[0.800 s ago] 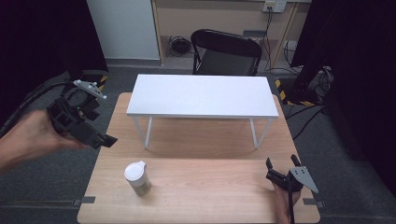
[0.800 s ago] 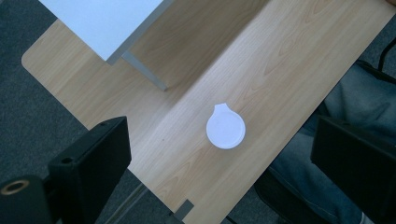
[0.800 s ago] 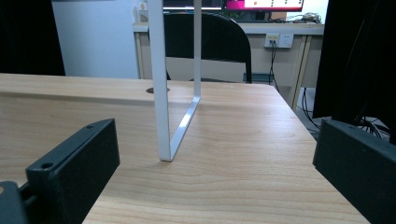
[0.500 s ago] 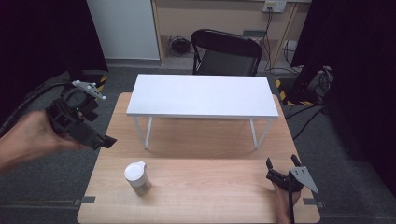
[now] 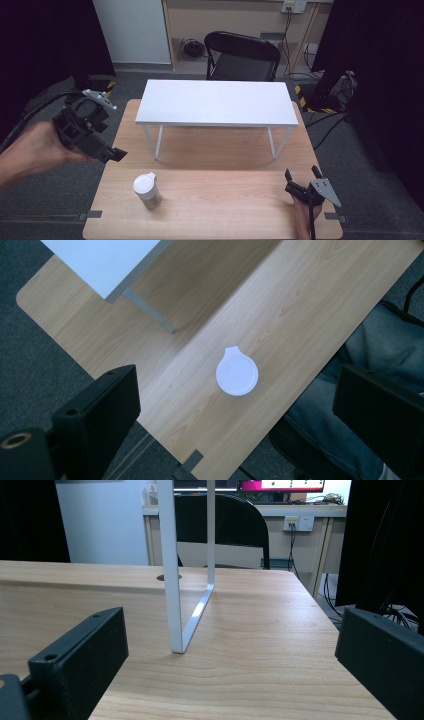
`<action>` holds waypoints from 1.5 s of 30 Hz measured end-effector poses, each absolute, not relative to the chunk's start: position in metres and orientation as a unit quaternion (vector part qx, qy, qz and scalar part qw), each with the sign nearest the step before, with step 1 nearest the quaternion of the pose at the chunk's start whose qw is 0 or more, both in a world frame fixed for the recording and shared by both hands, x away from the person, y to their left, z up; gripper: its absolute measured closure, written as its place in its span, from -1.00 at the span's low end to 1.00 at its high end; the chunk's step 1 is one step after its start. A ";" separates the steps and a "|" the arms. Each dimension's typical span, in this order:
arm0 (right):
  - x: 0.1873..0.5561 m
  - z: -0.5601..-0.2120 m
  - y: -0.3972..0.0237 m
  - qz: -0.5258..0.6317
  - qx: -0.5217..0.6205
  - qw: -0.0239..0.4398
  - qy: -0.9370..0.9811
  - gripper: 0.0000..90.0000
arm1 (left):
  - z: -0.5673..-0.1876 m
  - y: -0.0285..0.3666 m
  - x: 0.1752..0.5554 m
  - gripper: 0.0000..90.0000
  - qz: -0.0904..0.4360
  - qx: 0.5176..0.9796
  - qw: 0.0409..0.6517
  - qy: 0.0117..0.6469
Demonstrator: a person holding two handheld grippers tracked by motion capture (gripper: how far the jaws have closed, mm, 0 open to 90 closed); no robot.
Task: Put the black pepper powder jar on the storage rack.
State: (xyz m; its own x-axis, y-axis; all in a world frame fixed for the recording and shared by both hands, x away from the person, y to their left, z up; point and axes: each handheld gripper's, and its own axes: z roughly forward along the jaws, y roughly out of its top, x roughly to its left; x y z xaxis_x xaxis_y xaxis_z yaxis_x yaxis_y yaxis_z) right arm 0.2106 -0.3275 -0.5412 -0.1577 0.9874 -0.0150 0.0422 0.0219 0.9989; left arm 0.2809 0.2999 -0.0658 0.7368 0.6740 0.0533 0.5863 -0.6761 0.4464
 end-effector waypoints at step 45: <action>0.210 -0.542 -0.329 0.527 0.466 0.450 0.550 -0.99 | -0.150 0.283 0.317 -0.88 0.074 0.911 0.186 0.360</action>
